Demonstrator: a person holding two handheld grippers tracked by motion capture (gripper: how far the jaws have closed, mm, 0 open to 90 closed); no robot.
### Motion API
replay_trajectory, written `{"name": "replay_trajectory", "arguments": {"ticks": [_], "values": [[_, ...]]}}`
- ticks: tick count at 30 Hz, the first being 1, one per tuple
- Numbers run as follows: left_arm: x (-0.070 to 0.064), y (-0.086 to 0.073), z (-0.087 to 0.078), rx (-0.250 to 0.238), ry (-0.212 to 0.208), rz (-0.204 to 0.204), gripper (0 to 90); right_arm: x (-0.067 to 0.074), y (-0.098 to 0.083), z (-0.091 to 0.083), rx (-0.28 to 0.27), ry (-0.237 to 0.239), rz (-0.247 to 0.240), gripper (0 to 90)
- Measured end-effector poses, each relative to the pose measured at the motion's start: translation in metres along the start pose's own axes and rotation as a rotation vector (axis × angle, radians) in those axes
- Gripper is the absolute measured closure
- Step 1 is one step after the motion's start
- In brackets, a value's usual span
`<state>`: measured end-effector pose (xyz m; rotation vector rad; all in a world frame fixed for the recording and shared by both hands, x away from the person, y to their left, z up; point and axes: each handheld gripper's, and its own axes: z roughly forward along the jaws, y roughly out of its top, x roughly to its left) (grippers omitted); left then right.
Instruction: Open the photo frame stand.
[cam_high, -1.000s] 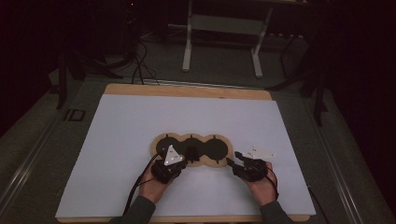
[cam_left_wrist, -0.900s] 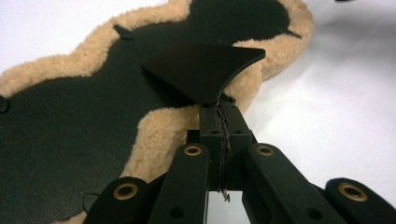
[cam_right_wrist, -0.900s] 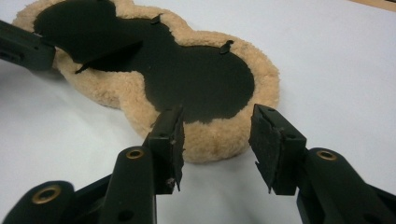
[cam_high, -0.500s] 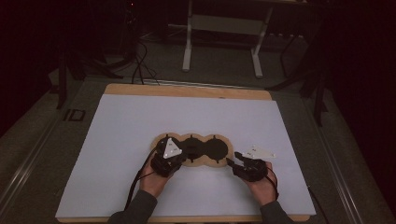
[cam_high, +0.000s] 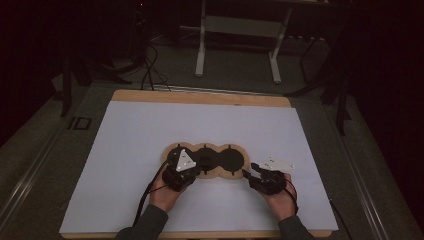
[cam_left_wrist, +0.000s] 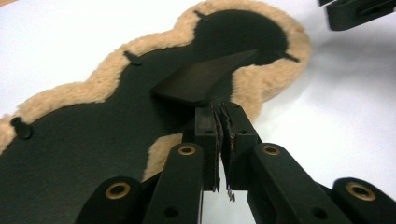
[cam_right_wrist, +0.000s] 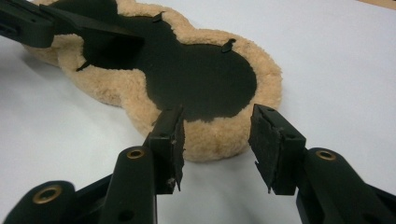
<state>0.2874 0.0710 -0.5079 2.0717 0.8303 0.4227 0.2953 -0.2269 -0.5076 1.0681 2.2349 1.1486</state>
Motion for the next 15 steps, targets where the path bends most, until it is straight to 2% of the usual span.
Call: {"name": "replay_trajectory", "arguments": {"ticks": [3,4,7,14,15], "values": [[-0.002,0.0,-0.001,-0.004,-0.005,0.004,85.0,0.0,0.0,0.0,0.001,0.0,-0.001,54.6],[-0.006,0.002,-0.002,-0.02,-0.026,0.012,84.6,0.0,0.0,0.0,0.001,0.001,-0.004,54.5],[-0.01,0.004,-0.004,-0.024,-0.042,0.03,84.2,0.0,0.0,0.0,-0.002,-0.001,0.0,54.1],[-0.013,0.009,-0.01,-0.052,-0.057,0.049,81.5,0.0,0.0,0.0,-0.003,-0.001,0.0,53.7],[-0.013,0.012,-0.012,-0.078,-0.073,0.074,81.5,0.0,0.0,0.0,-0.002,-0.001,0.0,53.6]]}}
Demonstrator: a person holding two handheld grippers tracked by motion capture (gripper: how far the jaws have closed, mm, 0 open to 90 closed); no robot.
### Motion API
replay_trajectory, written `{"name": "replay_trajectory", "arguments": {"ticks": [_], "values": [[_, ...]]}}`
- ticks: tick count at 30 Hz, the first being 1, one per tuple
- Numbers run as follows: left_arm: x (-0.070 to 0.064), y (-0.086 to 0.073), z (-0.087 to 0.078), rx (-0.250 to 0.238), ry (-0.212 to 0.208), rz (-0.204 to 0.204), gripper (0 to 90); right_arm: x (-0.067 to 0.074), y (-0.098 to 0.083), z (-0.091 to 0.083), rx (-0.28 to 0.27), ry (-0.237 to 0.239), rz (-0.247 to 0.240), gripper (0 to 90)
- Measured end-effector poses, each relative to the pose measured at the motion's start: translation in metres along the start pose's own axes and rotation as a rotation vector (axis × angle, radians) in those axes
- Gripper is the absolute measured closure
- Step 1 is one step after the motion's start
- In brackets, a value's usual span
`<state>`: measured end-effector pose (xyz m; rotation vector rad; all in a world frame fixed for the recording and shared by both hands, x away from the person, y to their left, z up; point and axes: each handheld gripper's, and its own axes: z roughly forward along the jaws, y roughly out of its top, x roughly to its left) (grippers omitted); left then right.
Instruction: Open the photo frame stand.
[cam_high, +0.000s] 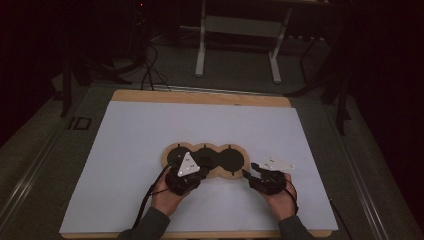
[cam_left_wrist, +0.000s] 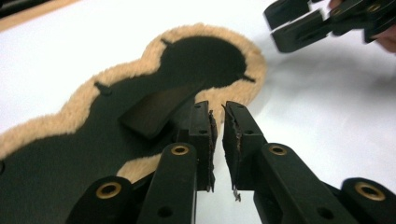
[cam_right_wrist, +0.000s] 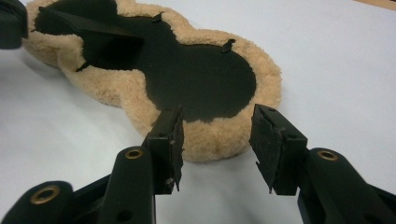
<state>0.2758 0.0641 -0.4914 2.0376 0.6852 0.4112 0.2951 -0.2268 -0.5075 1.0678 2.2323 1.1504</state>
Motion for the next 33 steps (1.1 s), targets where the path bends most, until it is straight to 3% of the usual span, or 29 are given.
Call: {"name": "replay_trajectory", "arguments": {"ticks": [2,6,11,16,21,33], "values": [[0.0,0.002,-0.002,-0.02,0.003,0.015,75.2,0.0,0.0,0.0,0.0,-0.003,-0.002,53.2],[0.004,0.005,-0.002,-0.032,0.009,0.004,64.8,-0.001,0.0,0.0,-0.001,-0.006,0.0,52.6],[0.012,0.005,0.002,0.003,0.016,0.009,55.1,-0.001,0.0,0.0,-0.001,-0.007,-0.001,52.4],[0.017,0.003,0.009,0.027,0.051,0.019,45.8,-0.001,0.0,0.0,0.0,-0.004,-0.002,52.5],[0.016,0.004,0.018,0.055,0.067,0.061,44.2,-0.001,0.0,0.001,0.002,-0.002,-0.001,52.5],[0.021,0.003,0.033,0.101,0.066,0.081,41.6,-0.002,0.0,0.0,-0.002,-0.001,0.006,52.2]]}}
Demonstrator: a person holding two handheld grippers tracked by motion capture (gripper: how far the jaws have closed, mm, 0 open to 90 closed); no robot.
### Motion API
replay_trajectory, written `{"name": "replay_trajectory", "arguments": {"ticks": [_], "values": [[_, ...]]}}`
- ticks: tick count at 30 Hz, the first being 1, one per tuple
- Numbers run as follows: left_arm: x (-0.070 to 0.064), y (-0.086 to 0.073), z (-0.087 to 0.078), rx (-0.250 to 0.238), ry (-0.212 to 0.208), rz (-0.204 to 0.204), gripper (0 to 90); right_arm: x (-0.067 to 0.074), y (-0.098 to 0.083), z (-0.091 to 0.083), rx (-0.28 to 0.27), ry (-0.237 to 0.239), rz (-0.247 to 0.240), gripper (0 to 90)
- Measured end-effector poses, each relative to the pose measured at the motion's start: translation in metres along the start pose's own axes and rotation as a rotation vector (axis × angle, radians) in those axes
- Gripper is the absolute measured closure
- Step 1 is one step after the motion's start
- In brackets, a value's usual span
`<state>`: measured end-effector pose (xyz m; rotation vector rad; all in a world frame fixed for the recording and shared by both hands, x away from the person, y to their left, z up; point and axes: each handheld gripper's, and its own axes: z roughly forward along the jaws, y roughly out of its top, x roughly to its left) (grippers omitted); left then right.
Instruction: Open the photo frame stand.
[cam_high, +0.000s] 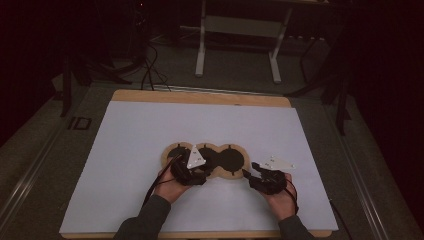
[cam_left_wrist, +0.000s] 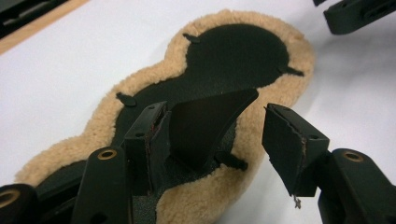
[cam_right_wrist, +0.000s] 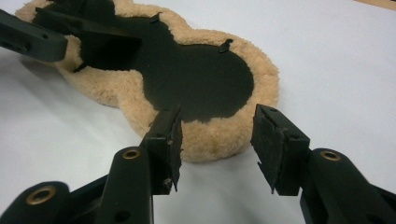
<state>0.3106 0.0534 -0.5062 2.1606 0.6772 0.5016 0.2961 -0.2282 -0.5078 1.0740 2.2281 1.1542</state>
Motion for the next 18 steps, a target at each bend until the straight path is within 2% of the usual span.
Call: {"name": "replay_trajectory", "arguments": {"ticks": [7,15,18], "values": [[0.002,-0.001,0.007,0.013,0.031,0.011,43.6,0.0,0.0,0.0,0.001,0.001,-0.002,52.1],[0.011,-0.001,0.011,0.026,0.023,-0.001,49.0,0.0,0.0,0.001,0.0,0.003,0.001,52.2],[0.011,0.0,0.013,0.034,0.03,0.012,50.3,0.0,0.0,0.001,-0.001,0.003,0.001,52.2]]}}
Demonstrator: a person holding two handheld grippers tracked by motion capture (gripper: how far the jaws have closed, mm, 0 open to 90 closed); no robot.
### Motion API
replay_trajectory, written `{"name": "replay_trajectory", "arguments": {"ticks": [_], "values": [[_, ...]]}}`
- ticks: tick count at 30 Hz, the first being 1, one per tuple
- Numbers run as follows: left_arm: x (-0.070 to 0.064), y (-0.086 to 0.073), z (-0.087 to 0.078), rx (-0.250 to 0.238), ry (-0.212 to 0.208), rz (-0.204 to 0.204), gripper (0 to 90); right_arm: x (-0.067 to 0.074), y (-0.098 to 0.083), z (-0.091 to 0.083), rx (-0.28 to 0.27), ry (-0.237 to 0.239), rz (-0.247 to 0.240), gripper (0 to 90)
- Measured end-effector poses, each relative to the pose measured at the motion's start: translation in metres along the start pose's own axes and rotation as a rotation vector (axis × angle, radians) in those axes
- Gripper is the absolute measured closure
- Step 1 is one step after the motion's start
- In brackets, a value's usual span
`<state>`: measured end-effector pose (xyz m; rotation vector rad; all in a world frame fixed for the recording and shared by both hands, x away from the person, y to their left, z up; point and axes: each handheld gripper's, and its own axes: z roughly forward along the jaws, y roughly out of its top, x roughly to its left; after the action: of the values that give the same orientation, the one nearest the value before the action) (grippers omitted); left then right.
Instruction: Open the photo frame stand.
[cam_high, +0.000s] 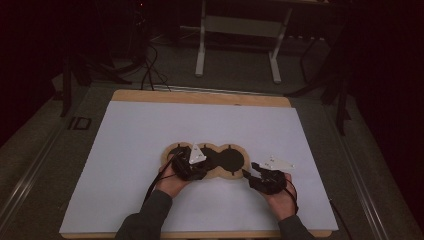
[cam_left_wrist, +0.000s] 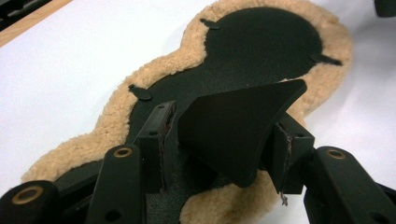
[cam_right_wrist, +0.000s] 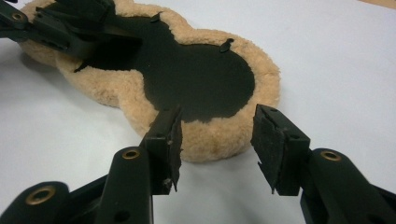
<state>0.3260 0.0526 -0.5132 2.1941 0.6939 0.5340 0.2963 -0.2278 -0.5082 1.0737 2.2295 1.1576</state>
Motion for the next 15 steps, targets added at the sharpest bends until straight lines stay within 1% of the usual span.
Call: {"name": "replay_trajectory", "arguments": {"ticks": [2,7,11,15], "values": [[-0.0003,0.0007,0.0005,0.003,0.004,0.006,50.7,-0.0001,0.0,0.0001,0.001,0.0,0.001,52.1],[-0.0014,0.0035,0.0006,0.016,0.013,0.039,54.9,-0.0002,0.0001,-0.0002,0.001,-0.001,0.0,52.1],[-0.0022,0.0041,0.0004,0.014,0.017,0.055,57.1,-0.0004,0.0001,-0.0003,0.001,-0.002,0.0,52.1],[-0.0039,0.0057,0.0005,0.021,0.031,0.072,59.5,-0.0003,0.0001,-0.0002,0.001,-0.002,0.0,52.1]]}}
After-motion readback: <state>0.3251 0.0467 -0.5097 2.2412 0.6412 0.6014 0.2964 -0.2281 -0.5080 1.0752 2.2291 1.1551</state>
